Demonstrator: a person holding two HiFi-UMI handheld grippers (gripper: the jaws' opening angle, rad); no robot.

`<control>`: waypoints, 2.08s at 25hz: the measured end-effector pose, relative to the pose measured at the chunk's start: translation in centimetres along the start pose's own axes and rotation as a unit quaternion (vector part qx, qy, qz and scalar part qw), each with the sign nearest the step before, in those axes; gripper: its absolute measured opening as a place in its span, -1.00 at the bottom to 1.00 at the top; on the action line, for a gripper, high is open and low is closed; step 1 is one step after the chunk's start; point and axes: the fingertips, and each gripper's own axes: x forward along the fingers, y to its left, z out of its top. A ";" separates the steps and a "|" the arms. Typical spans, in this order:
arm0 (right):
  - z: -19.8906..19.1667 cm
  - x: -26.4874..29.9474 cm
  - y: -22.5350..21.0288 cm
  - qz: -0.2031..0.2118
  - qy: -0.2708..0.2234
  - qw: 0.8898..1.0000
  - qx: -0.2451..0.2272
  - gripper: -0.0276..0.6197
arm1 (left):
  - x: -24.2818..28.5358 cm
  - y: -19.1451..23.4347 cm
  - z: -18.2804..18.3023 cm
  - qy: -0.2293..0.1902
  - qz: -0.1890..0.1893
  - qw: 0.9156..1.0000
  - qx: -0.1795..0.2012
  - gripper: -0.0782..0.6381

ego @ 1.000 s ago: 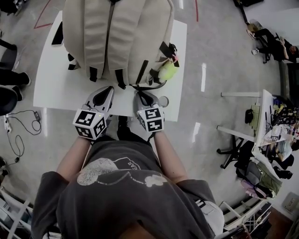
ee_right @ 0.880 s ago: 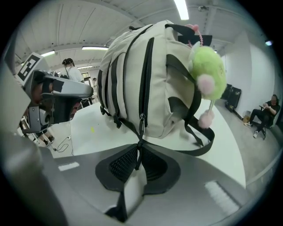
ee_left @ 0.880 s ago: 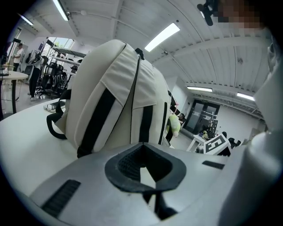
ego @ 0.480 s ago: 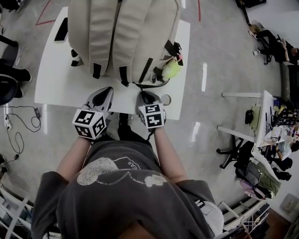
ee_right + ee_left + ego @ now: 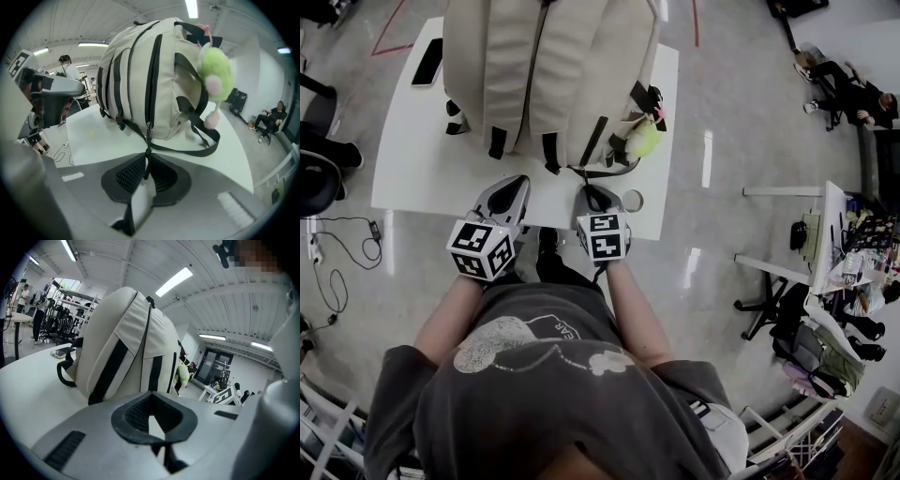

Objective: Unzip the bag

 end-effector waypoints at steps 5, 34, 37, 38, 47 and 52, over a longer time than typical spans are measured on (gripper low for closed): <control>0.5 -1.6 -0.7 -0.050 -0.032 0.998 0.003 -0.64 | -2.3 0.1 0.4 -0.009 0.001 1.000 0.002 -0.77; -3.7 -24.9 11.3 -0.124 -0.259 0.952 0.105 -0.89 | -22.4 -4.6 -5.3 -0.040 -0.069 0.996 0.049 -0.77; -4.6 -25.8 11.4 -0.118 -0.269 0.947 0.125 -0.91 | -23.4 -5.8 -6.3 -0.038 -0.067 0.996 0.046 -0.77; -4.8 -26.0 11.4 -0.115 -0.272 0.946 0.130 -0.91 | -23.7 -6.2 -6.6 -0.038 -0.064 0.996 0.046 -0.76; -10.2 -32.1 12.7 -0.060 -0.277 0.951 0.121 -0.91 | -26.9 -14.5 -10.5 -0.041 -0.055 0.996 0.059 -0.76; -13.6 -36.1 12.9 -0.042 -0.281 0.952 0.116 -0.91 | -29.6 -19.6 -13.7 -0.044 -0.044 0.996 0.057 -0.77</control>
